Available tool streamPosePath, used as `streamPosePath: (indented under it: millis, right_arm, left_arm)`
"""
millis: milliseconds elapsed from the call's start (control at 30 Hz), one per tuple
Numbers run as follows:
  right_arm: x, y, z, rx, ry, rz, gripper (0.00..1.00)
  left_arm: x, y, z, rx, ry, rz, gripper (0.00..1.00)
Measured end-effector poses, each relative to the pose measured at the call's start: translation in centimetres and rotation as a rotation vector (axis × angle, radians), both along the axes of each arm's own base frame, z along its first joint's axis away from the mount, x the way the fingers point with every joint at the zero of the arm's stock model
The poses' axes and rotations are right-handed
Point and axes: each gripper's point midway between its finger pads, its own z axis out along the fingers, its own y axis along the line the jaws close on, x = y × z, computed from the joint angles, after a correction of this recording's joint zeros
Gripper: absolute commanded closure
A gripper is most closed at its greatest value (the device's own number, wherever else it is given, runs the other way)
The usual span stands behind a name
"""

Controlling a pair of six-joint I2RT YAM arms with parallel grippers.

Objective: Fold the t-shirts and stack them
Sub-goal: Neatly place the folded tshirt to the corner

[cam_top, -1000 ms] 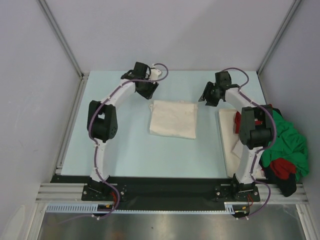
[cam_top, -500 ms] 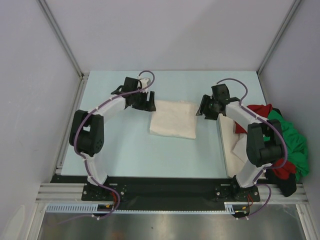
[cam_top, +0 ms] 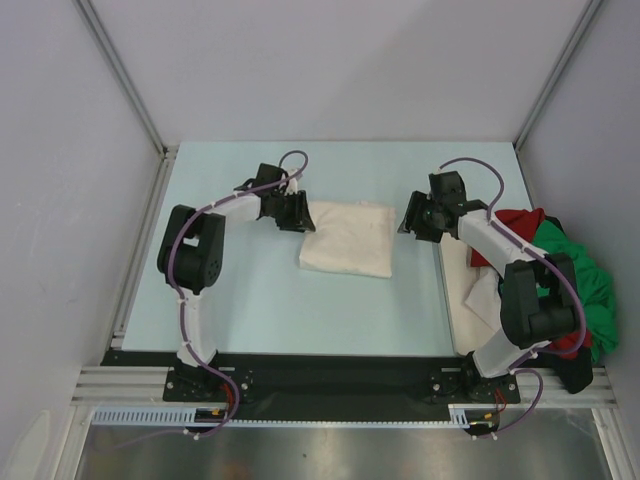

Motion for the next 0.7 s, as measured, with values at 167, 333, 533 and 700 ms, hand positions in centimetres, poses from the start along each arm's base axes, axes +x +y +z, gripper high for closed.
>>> streamPosePath:
  millis: [167,333,533,700]
  right_arm:
    - [0.0,-0.3,0.0,-0.008,0.0,-0.004,0.42]
    - [0.0,-0.8,0.1,-0.018,0.001,-0.015,0.41]
    - [0.1,-1.5,1.1,-0.027,-0.028,-0.025,0.41]
    - [0.2,-2.3,1.4,-0.033,-0.038,-0.035,0.41]
  left_arm:
    - [-0.5,-1.1,-0.8,-0.062,0.051,-0.009,0.91]
    - [-0.5,-1.0,-0.6,-0.095,0.072,-0.001,1.0]
    - [0.2,1.1,0.0,-0.079,0.075,-0.004,1.0]
    - [3.1,5.6,2.0,-0.03,0.028,0.004,1.0]
